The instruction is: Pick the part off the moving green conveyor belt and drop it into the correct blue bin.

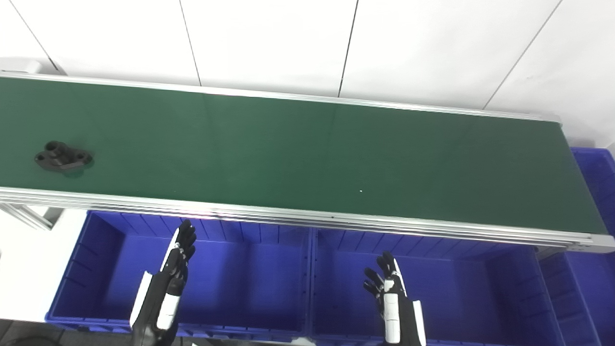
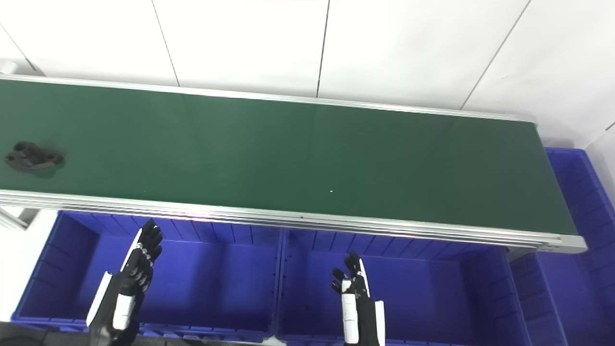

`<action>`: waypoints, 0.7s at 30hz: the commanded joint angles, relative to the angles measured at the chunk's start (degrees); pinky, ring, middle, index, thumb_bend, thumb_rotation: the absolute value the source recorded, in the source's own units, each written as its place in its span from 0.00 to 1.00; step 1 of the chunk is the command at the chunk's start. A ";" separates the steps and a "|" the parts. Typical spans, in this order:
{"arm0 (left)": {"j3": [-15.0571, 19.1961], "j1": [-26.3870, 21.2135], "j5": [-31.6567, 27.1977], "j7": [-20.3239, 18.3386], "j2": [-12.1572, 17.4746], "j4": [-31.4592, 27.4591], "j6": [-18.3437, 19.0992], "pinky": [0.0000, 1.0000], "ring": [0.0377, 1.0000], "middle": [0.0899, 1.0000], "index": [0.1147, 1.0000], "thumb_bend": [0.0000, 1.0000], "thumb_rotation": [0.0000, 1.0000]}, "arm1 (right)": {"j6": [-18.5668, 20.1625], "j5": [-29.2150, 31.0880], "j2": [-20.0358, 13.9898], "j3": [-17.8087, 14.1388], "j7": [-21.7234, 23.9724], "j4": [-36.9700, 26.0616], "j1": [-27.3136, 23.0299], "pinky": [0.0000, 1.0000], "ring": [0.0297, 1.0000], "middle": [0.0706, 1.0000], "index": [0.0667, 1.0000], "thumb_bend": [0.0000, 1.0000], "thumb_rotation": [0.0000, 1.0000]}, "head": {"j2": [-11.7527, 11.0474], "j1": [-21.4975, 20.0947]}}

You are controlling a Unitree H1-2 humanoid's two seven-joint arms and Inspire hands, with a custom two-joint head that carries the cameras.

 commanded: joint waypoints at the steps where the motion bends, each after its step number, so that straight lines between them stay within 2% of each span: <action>1: -0.25 0.44 0.87 0.47 -0.54 -2.02 -0.82 1.00 1.00 1.00 1.00 0.93 0.98 | -4.42 -1.16 1.92 1.83 0.47 -0.02 -0.12 0.84 0.87 0.95 0.97 0.73 0.97 | -0.01 1.08; 8: -1.05 1.25 3.48 1.21 -2.14 -2.26 -2.10 1.00 1.00 1.00 1.00 0.91 0.99 | -10.09 -5.29 -1.50 1.86 0.82 1.25 -0.26 0.84 0.89 0.98 0.99 0.71 1.00 | -0.13 6.88; 13: -1.85 1.86 5.77 2.31 -3.55 -2.33 -3.21 1.00 1.00 1.00 1.00 0.91 0.98 | -11.98 -5.91 -3.28 1.25 0.70 1.66 -0.09 0.86 0.90 0.97 0.98 0.73 1.00 | -0.57 10.31; 14: -2.11 2.04 5.94 2.45 -3.96 -2.44 -3.24 1.00 1.00 1.00 1.00 0.91 0.98 | -12.23 -6.23 -3.91 1.33 0.60 1.50 -0.12 0.86 0.90 0.97 0.98 0.73 1.00 | -0.83 12.01; 21: -3.18 2.96 7.47 4.15 -6.14 -2.69 -4.67 1.00 1.00 1.00 1.00 0.92 0.94 | -12.52 -6.39 -6.58 1.31 -0.99 0.96 -0.14 0.88 0.91 0.98 1.00 0.73 1.00 | -1.32 15.20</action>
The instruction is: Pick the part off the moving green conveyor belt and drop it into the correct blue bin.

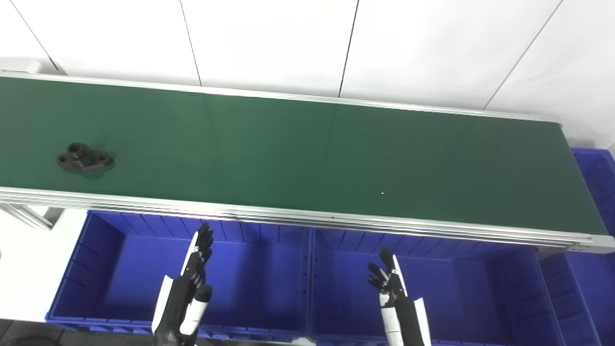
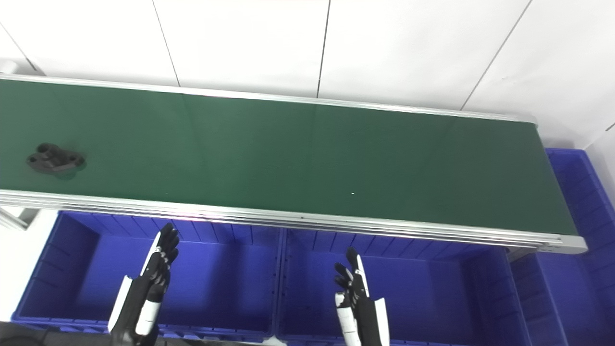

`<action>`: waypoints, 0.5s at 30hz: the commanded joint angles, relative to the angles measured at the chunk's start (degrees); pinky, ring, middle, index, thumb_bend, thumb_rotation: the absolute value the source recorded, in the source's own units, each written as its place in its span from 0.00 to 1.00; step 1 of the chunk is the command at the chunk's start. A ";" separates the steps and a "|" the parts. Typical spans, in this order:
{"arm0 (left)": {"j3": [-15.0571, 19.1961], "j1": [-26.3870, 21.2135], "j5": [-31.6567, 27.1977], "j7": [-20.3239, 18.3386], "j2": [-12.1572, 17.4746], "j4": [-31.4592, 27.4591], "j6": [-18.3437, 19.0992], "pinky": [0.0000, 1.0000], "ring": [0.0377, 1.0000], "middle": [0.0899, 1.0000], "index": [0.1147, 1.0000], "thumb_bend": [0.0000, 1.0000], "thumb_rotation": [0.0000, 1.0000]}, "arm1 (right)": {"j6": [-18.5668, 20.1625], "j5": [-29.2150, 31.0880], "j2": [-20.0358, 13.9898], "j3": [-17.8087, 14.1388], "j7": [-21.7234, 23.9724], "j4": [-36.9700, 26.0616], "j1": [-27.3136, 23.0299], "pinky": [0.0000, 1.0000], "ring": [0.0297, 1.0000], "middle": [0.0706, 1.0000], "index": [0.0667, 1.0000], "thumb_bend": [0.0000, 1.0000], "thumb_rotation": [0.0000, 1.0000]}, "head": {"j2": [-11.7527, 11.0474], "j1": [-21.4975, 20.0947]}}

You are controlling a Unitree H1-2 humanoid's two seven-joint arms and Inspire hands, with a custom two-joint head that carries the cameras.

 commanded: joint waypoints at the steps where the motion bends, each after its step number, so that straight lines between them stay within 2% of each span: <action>1: -0.36 0.49 0.49 1.04 -0.46 -1.04 -3.08 1.00 1.00 1.00 1.00 0.91 0.93 | -3.52 -0.62 0.02 0.08 -0.87 -1.61 0.32 0.89 0.92 0.98 1.00 0.72 1.00 | -0.01 0.25; 8: -0.55 0.89 -0.18 2.28 -1.31 -1.41 -3.72 1.00 1.00 1.00 1.00 0.94 0.92 | -3.55 -0.45 -1.81 1.46 -2.18 -2.39 0.10 0.93 0.96 1.00 1.00 0.72 1.00 | -0.09 0.67; 15: -0.44 0.14 -0.75 2.02 -0.66 -1.01 -3.46 1.00 1.00 1.00 1.00 0.94 0.92 | -3.56 -2.64 -4.54 5.21 -7.74 -1.79 -1.28 1.00 1.00 1.00 1.00 0.76 1.00 | -0.41 0.55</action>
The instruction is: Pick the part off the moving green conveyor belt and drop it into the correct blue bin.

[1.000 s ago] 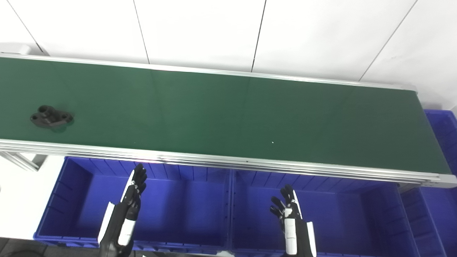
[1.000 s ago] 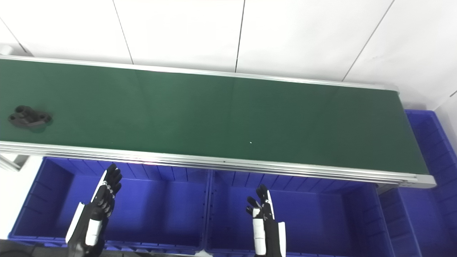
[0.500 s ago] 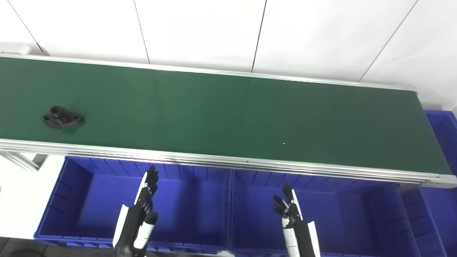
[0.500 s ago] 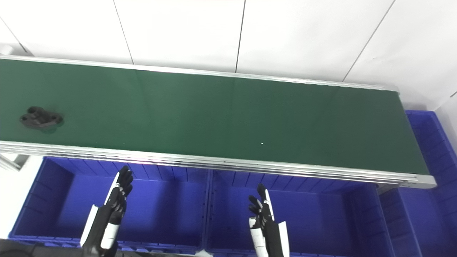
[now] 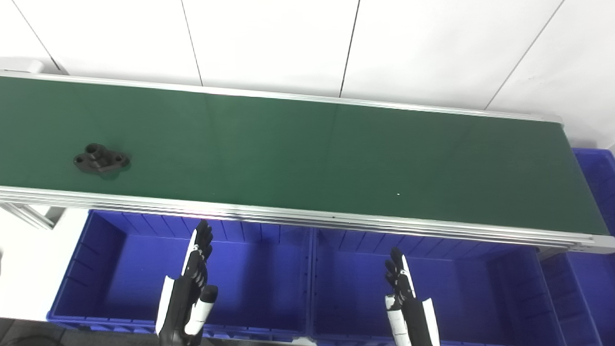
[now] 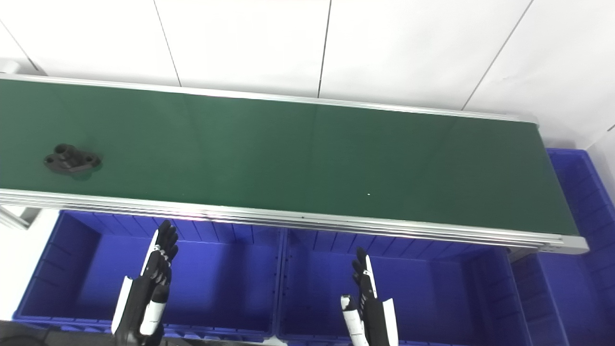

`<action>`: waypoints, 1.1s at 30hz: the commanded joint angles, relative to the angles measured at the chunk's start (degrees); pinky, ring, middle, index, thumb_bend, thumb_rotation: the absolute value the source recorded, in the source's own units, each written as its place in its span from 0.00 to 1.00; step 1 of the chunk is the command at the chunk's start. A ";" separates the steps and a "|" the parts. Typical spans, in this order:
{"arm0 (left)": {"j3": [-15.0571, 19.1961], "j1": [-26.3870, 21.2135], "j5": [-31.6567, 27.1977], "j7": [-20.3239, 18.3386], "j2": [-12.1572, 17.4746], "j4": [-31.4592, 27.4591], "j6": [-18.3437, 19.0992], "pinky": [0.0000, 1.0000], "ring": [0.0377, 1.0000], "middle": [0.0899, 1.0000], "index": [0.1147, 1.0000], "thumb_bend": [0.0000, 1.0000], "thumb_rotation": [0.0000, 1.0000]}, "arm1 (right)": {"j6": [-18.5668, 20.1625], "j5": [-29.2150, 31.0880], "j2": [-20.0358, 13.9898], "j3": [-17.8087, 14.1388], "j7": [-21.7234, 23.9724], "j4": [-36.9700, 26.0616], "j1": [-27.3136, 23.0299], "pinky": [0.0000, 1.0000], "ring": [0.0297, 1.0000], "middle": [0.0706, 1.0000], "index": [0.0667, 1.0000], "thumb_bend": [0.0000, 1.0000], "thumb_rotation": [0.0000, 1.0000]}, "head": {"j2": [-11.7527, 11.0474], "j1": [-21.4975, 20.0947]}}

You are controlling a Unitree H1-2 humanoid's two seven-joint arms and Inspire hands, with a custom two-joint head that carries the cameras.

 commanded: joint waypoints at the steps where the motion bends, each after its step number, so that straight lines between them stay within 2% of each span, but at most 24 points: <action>1: -0.20 -0.22 -0.45 -0.08 0.44 -1.04 -2.19 1.00 1.00 1.00 1.00 0.94 0.92 | -3.43 -1.83 -0.97 1.72 -2.91 -1.34 -0.41 1.00 1.00 1.00 1.00 0.76 1.00 | -0.07 -0.07; 6: 0.18 -0.75 -0.62 0.10 0.83 -0.83 -2.18 1.00 1.00 1.00 1.00 0.94 0.92 | -3.43 -6.07 -3.95 6.13 -9.56 -0.81 -2.03 1.00 1.00 1.00 1.00 0.77 1.00 | -0.09 -0.34; 10: 0.46 -1.12 -0.55 0.13 1.19 -0.95 -1.79 1.00 1.00 1.00 1.00 0.94 0.92 | -3.43 -5.88 -5.71 8.58 -12.31 -0.77 -2.91 1.00 1.00 1.00 1.00 0.82 1.00 | -0.10 -0.40; 16: 0.71 -1.76 -0.52 0.05 1.66 -0.81 -1.96 1.00 1.00 1.00 1.00 0.95 0.92 | -3.43 -5.05 -7.39 11.06 -15.13 -0.69 -3.92 1.00 1.00 1.00 1.00 0.83 1.00 | -0.24 -0.61; 22: 1.08 -2.31 -0.32 0.21 1.92 -0.48 -1.96 1.00 1.00 1.00 1.00 0.95 0.93 | -3.43 -4.80 -7.66 11.73 -16.09 -0.30 -4.17 1.00 1.00 1.00 1.00 0.84 1.00 | -0.27 -0.79; 26: 1.23 -2.58 -0.35 0.14 2.10 -0.41 -1.73 1.00 1.00 1.00 1.00 0.98 0.93 | -3.43 -3.22 -7.38 11.55 -15.89 -0.05 -4.06 1.00 1.00 1.00 1.00 0.73 1.00 | -0.33 -1.00; 28: 1.21 -2.62 -0.45 0.00 2.23 -0.50 -1.53 1.00 1.00 1.00 1.00 0.98 0.93 | -3.43 -2.88 -7.10 11.48 -16.02 0.01 -4.06 1.00 1.00 1.00 1.00 0.72 1.00 | -0.34 -1.10; 33: 1.00 -2.76 -1.00 -0.47 2.75 -0.22 -1.69 1.00 1.00 1.00 1.00 0.97 0.93 | -3.43 1.07 -5.23 10.48 -14.94 -0.32 -3.62 1.00 1.00 1.00 1.00 0.74 1.00 | -0.26 -1.58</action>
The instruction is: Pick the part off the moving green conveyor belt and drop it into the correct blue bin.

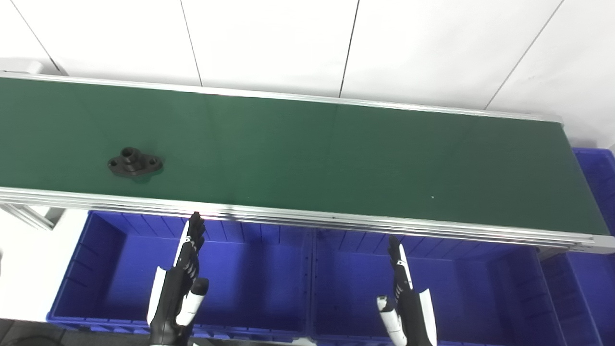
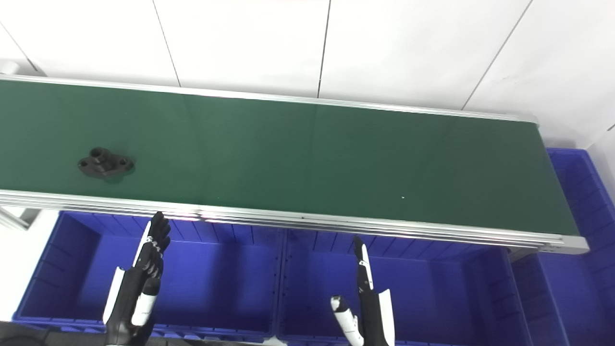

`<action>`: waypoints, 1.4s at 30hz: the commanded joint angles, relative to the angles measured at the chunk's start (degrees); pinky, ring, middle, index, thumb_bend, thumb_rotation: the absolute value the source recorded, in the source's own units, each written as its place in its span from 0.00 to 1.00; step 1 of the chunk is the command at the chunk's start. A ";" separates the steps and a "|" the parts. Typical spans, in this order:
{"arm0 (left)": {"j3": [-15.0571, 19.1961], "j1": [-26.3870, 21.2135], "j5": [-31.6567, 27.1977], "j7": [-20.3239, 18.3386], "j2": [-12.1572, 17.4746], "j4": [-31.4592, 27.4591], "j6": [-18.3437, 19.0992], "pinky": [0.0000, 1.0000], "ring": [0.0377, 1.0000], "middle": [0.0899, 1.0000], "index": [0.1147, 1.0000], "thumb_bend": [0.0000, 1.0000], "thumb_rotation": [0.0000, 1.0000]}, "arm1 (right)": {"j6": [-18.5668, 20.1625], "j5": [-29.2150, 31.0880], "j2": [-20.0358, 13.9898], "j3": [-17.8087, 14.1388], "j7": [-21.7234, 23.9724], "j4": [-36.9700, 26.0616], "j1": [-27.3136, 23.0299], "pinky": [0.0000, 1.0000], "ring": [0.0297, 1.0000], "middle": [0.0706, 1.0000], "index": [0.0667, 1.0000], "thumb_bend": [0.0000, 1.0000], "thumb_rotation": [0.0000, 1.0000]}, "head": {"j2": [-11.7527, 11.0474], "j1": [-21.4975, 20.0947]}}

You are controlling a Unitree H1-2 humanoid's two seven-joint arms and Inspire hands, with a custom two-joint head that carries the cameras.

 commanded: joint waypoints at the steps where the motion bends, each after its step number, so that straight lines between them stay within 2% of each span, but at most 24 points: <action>1: 0.00 -0.43 -0.27 -0.26 0.56 -0.54 -1.66 1.00 1.00 1.00 1.00 0.97 0.93 | -3.19 1.42 1.21 -0.57 0.41 -0.97 0.55 1.00 1.00 1.00 1.00 0.75 1.00 | -0.08 0.00; 25: -0.41 -0.59 -0.20 -0.38 1.01 -0.23 -1.44 1.00 1.00 1.00 1.00 0.97 0.94 | -3.19 2.90 3.64 -4.03 5.98 -0.70 1.79 1.00 1.00 1.00 1.00 0.75 1.00 | -0.26 -0.23; 28: -0.59 -0.51 0.06 -0.26 0.88 0.24 -1.80 1.00 1.00 1.00 1.00 0.96 0.94 | -3.19 3.00 3.56 -4.38 6.56 -0.52 1.95 1.00 1.00 1.00 1.00 0.74 1.00 | -1.41 1.08; 33: -1.29 -0.59 1.04 0.31 0.17 2.17 -2.46 1.00 1.00 1.00 1.00 0.94 0.94 | -3.19 3.50 2.41 -4.91 7.31 1.04 1.58 1.00 1.00 1.00 1.00 0.74 1.00 | -5.10 5.00; 37: -2.08 -0.92 0.89 -0.06 -0.28 3.08 -2.47 1.00 1.00 1.00 1.00 0.91 0.91 | -3.19 4.28 1.75 -5.61 8.10 2.04 1.09 1.00 1.00 1.00 1.00 0.75 1.00 | -6.57 6.98; 42: -2.84 -1.57 1.50 0.56 -1.08 4.25 -2.64 1.00 1.00 1.00 1.00 0.89 0.89 | -3.19 5.19 1.18 -6.60 9.08 3.03 0.54 1.00 1.00 1.00 1.00 0.71 1.00 | -8.43 8.81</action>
